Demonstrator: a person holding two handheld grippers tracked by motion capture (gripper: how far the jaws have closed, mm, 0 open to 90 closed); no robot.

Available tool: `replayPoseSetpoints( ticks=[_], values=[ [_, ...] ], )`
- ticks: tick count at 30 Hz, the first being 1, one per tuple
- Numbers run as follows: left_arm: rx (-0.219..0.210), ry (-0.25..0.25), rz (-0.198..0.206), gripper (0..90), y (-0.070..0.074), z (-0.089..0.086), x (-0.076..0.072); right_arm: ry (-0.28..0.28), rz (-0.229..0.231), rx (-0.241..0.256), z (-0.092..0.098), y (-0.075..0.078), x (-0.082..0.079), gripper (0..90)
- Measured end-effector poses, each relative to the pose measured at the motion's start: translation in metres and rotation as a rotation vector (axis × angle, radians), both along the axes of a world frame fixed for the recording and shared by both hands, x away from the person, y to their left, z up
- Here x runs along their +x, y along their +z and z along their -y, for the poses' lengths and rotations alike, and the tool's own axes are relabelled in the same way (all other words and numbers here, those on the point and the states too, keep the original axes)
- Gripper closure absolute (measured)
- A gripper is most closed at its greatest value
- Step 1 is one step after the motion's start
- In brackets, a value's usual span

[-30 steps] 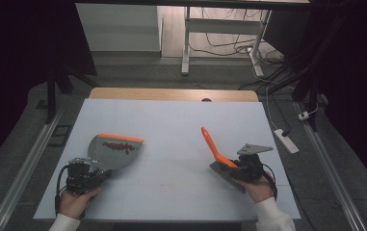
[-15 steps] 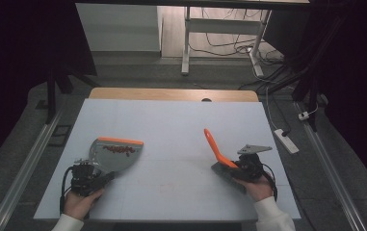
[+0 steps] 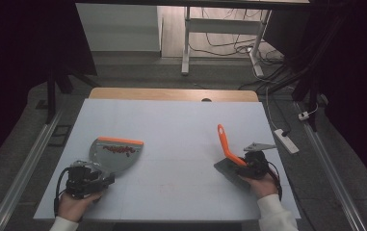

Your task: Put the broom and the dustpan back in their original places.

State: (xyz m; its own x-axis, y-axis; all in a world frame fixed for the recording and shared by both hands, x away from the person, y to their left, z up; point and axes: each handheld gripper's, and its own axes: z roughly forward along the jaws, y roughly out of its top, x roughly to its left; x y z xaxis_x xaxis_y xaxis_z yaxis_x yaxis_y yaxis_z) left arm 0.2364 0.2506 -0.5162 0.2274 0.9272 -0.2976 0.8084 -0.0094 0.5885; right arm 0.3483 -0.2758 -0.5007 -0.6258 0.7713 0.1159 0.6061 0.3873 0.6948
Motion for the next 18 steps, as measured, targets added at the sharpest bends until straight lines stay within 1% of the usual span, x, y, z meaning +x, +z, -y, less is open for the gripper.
replayPoseSetpoints(
  ticks=[2, 4, 5, 7, 9, 10, 11, 12, 14, 16, 18],
  values=[
    [0.018, -0.016, 0.01, 25.6, 0.002, 0.0, -0.001, -0.017, 0.003, -0.021, 0.001, -0.002, 0.002, 46.6],
    [0.038, -0.026, 0.025, 24.2, 0.005, -0.001, -0.002, -0.032, -0.004, -0.023, 0.002, -0.003, 0.004, 45.5],
    [0.04, -0.027, 0.038, 23.8, 0.006, -0.002, -0.002, -0.035, -0.006, -0.021, 0.003, -0.004, 0.004, 45.0],
    [0.044, -0.032, 0.051, 22.9, 0.008, -0.004, -0.003, -0.043, -0.01, -0.02, 0.005, -0.006, 0.006, 42.8],
    [0.039, -0.038, 0.07, 22.8, 0.009, -0.005, -0.004, -0.061, -0.018, -0.024, 0.007, -0.007, 0.007, 40.5],
    [0.046, -0.04, 0.076, 22.7, 0.01, -0.005, -0.004, -0.071, -0.024, -0.024, 0.007, -0.008, 0.008, 39.8],
    [0.069, -0.046, 0.082, 22.5, 0.011, -0.004, -0.005, -0.072, -0.026, -0.03, 0.008, -0.009, 0.009, 39.0],
    [0.08, -0.056, 0.087, 22.4, 0.012, -0.002, -0.005, -0.079, -0.019, -0.03, 0.008, -0.009, 0.008, 39.4],
    [0.084, -0.076, 0.101, 21.9, 0.014, 0.0, -0.006, -0.078, 0.001, -0.056, 0.008, -0.008, 0.008, 39.6],
    [0.097, -0.096, 0.115, 21.8, 0.016, 0.002, -0.006, -0.076, 0.004, -0.049, 0.008, -0.007, 0.007, 39.7],
    [0.092, -0.118, 0.125, 21.8, 0.017, 0.004, -0.006, -0.078, 0.018, -0.047, 0.008, -0.005, 0.005, 39.7]
  ],
)
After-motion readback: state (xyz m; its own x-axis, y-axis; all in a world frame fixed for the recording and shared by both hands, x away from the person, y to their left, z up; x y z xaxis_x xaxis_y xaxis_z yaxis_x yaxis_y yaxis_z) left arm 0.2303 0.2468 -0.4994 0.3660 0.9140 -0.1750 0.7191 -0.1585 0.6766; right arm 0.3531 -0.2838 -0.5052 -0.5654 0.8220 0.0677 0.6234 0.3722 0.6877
